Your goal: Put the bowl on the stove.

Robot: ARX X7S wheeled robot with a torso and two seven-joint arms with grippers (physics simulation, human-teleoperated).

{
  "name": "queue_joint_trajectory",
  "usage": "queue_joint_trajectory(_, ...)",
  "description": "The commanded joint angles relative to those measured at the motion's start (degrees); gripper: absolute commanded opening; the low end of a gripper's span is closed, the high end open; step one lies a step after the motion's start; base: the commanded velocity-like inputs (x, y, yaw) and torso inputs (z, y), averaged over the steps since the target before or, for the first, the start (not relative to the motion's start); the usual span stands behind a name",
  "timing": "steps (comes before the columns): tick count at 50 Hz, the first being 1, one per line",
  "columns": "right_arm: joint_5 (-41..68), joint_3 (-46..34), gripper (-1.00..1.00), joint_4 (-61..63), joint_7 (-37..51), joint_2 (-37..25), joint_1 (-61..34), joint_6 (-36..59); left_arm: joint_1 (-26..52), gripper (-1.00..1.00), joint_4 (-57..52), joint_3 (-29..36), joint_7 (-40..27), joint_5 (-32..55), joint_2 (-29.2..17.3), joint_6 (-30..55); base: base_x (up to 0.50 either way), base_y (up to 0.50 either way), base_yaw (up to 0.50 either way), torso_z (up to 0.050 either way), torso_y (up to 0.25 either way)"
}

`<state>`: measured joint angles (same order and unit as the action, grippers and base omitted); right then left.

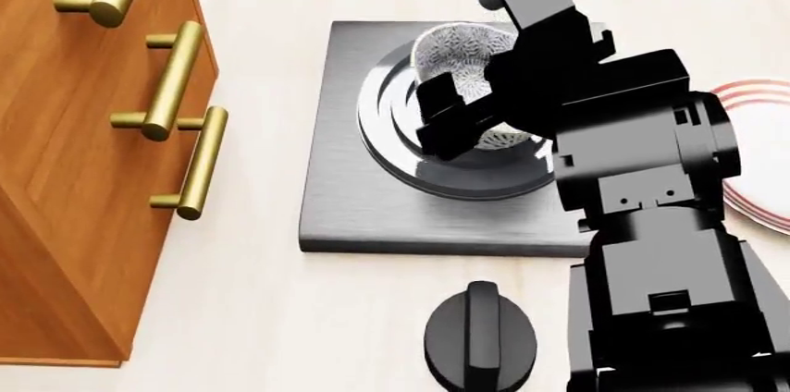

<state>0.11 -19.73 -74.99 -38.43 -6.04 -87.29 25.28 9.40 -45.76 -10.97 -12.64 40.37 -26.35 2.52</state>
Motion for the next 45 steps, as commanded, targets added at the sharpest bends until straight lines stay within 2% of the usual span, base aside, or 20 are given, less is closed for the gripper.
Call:
queue_joint_trajectory(1,0.0,0.1,1.0,0.0,0.0,0.0,-0.1,-0.1,0.0,1.0,0.0,0.0,-0.2,0.2,-0.1,-0.2,0.0,0.0,0.0,0.0,0.0)
queue_joint_trajectory(19,0.0,0.1,1.0,0.0,0.0,0.0,-0.1,-0.1,0.0,1.0,0.2,0.1,-0.5,0.4,-0.4,-0.3,0.0,0.0,0.0,0.0,0.0)
queue_joint_trajectory(20,0.5,4.5,1.0,0.0,-8.6,1.8,0.2,-1.2,0.0,1.0,0.2,0.2,-0.4,0.3,-0.4,-0.4,0.0,0.0,0.0,0.0,0.0)
queue_joint_trajectory(27,0.5,7.1,1.0,0.0,-12.4,1.9,-0.5,-3.1,-0.1,1.0,0.1,0.4,-0.4,0.1,-0.4,-0.4,0.0,0.0,0.0,0.0,0.0)
queue_joint_trajectory(39,0.5,10.6,1.0,0.0,-12.2,0.8,-2.7,-9.8,-0.2,1.0,0.0,0.8,-0.6,-0.1,-0.4,-0.6,0.0,0.0,0.0,0.0,0.0)
queue_joint_trajectory(45,1.9,15.6,1.0,0.0,-8.8,-1.0,-2.4,-13.6,-0.3,1.0,-0.2,0.9,-0.6,0.1,-0.5,-0.6,0.0,0.0,0.0,0.0,0.0)
